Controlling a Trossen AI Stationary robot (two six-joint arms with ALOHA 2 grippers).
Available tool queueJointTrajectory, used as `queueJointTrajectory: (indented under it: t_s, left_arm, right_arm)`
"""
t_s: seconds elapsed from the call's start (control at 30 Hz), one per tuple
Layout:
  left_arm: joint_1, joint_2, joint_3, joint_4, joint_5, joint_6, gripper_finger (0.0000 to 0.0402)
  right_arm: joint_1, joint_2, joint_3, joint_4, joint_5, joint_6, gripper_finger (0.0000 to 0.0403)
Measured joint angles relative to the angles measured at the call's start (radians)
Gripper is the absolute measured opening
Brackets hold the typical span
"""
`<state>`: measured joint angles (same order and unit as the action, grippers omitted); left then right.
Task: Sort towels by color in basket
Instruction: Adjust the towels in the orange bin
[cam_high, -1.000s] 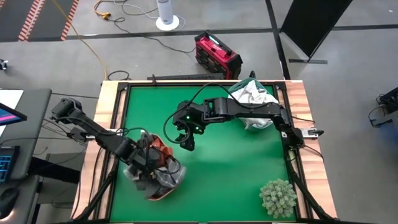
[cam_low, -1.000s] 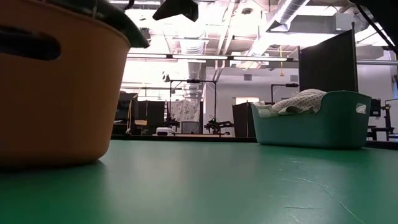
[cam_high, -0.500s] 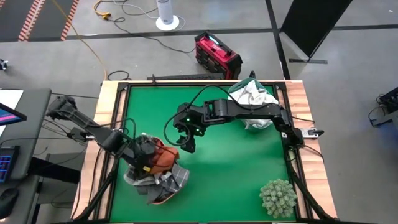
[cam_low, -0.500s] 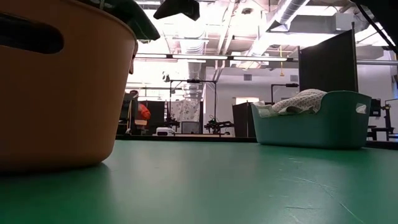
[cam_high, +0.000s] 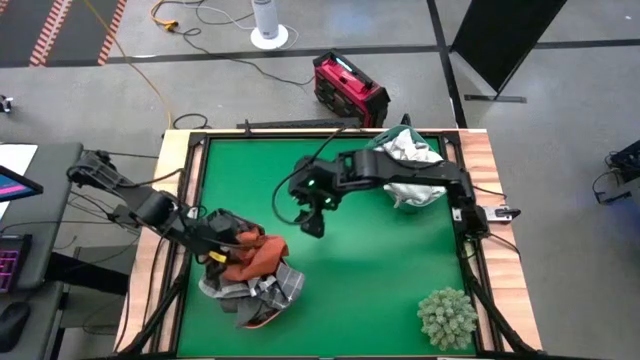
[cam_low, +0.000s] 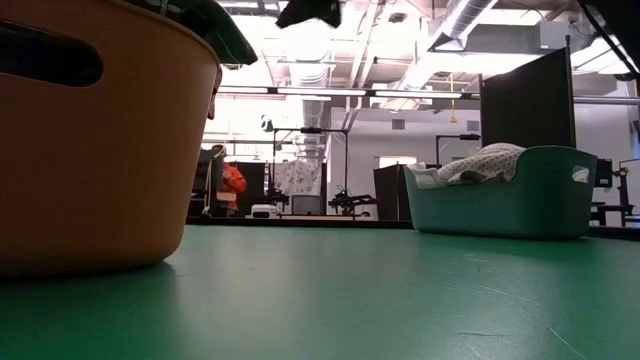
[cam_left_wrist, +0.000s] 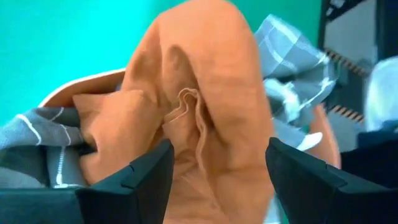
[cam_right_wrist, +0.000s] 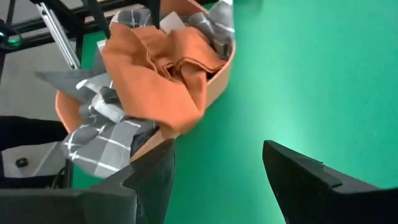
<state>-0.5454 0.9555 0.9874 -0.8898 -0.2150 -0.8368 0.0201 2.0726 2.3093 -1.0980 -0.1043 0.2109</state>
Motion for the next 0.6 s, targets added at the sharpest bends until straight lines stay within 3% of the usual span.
queueJointTrajectory:
  t_s: [0.23,0.33,0.6]
  left_arm:
    - [0.0,-0.041,0.001,0.035,-0.028,-0.067,0.0243]
    - [0.0,-0.04,0.001,0.035,-0.078,-0.067,0.0243]
    - [-0.016,-0.045,0.001,0.106,-0.244,-0.094,0.0243]
  right_arm:
    - [-0.022,-0.062,0.001,-0.081,0.059,-0.01,0.0269]
    - [-0.017,-0.062,0.001,-0.101,0.111,-0.01,0.0269]
    - [0.0,-0.056,-0.024,-0.065,0.11,0.012,0.0269]
